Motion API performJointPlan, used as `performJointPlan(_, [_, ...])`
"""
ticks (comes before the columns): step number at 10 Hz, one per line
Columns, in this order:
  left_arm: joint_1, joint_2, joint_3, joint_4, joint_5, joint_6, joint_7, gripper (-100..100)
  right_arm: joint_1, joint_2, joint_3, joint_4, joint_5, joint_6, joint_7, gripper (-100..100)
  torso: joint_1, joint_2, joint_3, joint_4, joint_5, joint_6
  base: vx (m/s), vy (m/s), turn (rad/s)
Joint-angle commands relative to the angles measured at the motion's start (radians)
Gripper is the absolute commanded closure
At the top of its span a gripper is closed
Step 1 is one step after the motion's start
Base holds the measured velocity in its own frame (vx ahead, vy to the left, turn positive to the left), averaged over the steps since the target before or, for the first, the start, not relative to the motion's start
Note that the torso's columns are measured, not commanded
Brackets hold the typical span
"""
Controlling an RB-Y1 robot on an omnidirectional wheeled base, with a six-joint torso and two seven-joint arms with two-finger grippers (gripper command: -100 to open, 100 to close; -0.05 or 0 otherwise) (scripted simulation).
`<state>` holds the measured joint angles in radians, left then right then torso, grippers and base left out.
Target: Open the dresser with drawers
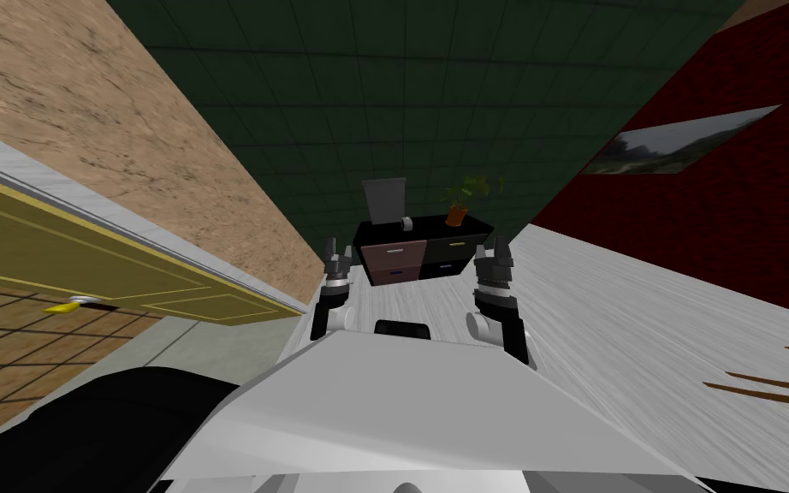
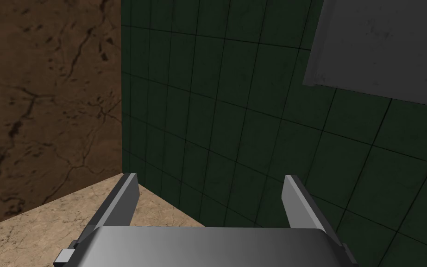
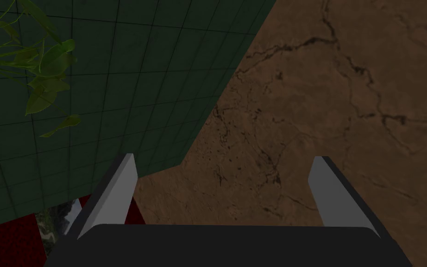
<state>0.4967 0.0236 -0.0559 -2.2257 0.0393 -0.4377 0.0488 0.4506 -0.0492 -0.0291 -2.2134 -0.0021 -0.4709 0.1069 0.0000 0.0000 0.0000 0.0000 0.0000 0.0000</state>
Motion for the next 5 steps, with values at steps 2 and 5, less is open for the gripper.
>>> performJointPlan(2, [0.000,0.000,0.000,0.000,0.000,0.000,0.000,0,0.000,0.000,0.000,0.000,0.000,0.000,0.000,0,0.000,0.104,-0.209,0.105,0.000,0.000,0.000,0.000,0.000])
performJointPlan(5, [0.000,0.000,0.000,0.000,0.000,0.000,0.000,0,0.000,0.000,0.000,0.000,0.000,0.000,0.000,0,0.000,0.322,-0.644,0.322,0.000,0.000,0.000,0.000,0.000])
